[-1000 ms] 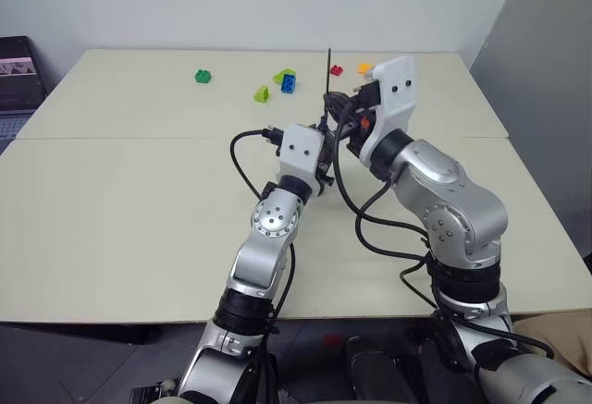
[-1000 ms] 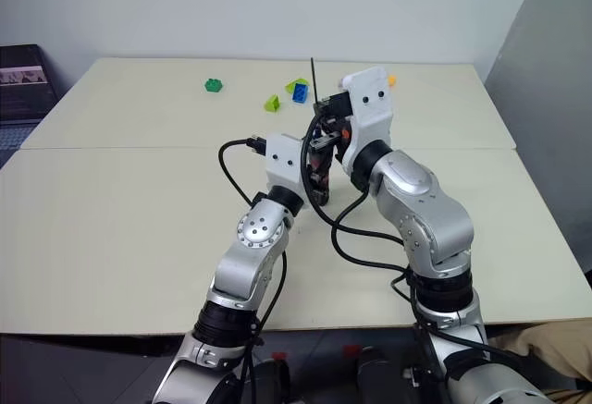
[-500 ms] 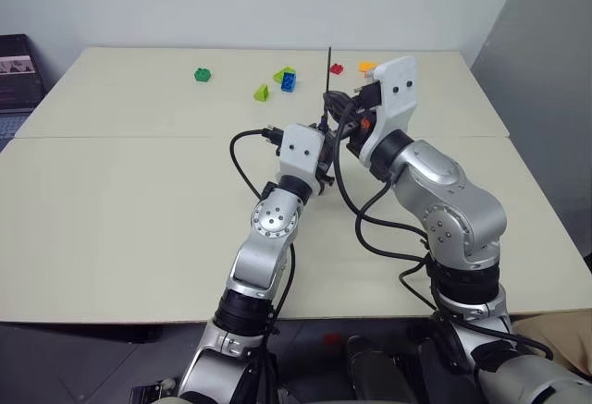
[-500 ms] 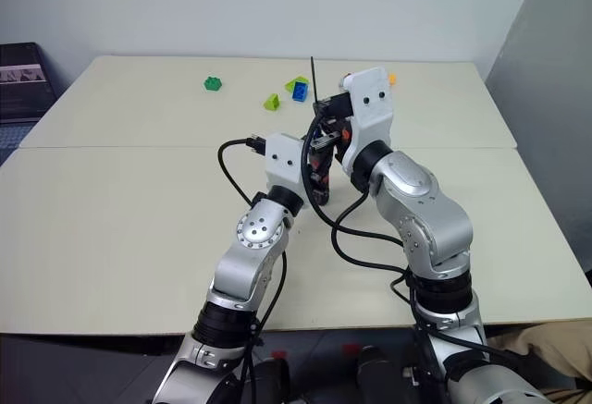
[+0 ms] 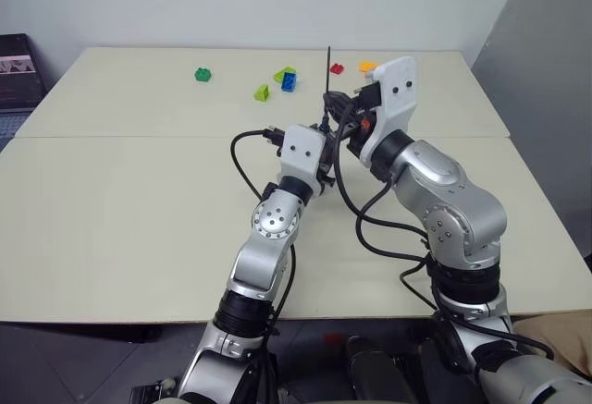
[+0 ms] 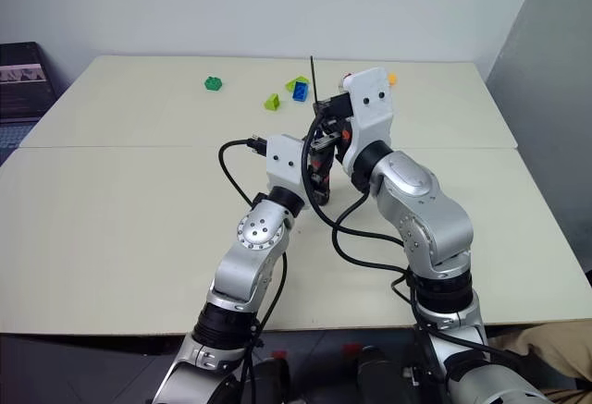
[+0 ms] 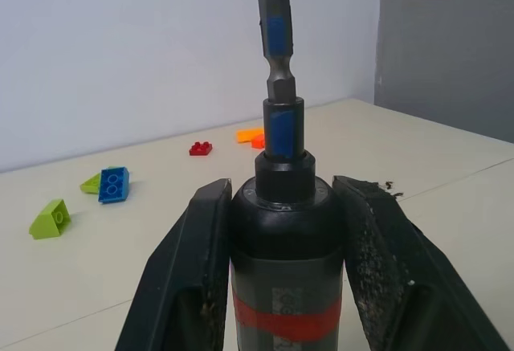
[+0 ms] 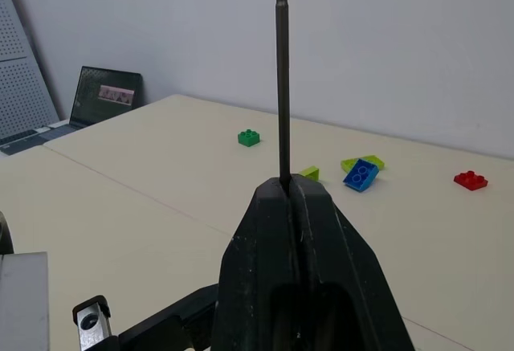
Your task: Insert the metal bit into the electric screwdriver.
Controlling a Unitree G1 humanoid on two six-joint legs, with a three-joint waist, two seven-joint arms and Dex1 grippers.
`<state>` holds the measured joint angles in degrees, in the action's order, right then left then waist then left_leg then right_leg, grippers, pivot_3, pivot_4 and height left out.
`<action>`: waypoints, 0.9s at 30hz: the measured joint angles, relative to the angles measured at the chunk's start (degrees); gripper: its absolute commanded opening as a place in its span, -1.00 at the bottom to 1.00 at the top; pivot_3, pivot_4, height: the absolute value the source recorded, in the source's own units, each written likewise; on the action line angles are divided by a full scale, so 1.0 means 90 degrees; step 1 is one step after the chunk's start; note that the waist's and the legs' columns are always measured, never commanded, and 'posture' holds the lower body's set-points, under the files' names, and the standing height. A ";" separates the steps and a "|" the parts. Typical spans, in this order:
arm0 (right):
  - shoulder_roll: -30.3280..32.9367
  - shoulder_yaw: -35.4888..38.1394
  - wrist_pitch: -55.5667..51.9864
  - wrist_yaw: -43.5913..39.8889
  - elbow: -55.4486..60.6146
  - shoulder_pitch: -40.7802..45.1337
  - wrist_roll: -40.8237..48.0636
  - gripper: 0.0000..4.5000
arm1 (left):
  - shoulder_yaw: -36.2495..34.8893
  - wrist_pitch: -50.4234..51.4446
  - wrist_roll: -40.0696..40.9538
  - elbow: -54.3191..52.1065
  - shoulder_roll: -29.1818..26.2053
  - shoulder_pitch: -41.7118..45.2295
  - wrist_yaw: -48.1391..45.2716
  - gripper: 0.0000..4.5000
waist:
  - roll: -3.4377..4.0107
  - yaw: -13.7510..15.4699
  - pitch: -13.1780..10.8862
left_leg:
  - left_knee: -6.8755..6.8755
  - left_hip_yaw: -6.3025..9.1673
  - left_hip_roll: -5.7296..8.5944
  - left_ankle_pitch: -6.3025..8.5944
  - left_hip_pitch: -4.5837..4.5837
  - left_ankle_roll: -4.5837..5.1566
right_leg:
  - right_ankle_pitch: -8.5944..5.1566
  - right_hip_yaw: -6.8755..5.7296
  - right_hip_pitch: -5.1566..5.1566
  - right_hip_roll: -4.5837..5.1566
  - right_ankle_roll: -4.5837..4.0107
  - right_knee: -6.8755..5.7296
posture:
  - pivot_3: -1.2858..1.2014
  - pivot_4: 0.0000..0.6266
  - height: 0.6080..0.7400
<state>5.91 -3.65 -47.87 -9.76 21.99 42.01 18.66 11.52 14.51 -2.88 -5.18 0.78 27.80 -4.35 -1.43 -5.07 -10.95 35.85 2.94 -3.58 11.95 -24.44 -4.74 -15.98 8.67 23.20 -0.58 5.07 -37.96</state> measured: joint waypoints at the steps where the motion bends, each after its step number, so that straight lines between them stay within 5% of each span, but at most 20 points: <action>1: -0.0001 0.0000 0.0000 0.0001 0.0000 -0.0001 0.0000 -1.00 | 0.0000 0.0000 -0.0001 -0.0001 0.0005 -0.0002 0.0002 -0.28 | 0.0000 0.0000 0.0000 | 0.0000 0.0000 0.0000 0.0000 0.0000 0.0000 | 0.0000 0.0000 0.0000 0.0000 0.0000 0.0000 | 0.03 -0.52 1.00; 27: 0.0219 0.0025 0.0170 -0.0581 -0.0317 -0.0103 0.0098 -1.00 | -0.0001 0.0008 -0.0004 -0.0028 0.0071 -0.0050 0.0129 -0.28 | 0.0000 0.0002 0.0004 | 0.0004 0.0001 0.0000 0.0000 0.0000 0.0000 | 0.0002 0.0000 -0.0001 0.0000 -0.0001 -0.0003 | 0.03 -0.52 1.00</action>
<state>7.88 -3.42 -46.35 -14.99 19.13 41.08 19.55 11.51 14.58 -2.92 -5.44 1.43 27.35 -3.18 -1.43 -5.05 -10.92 35.88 2.95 -3.58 11.95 -24.43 -4.74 -15.96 8.67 23.19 -0.58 5.06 -37.98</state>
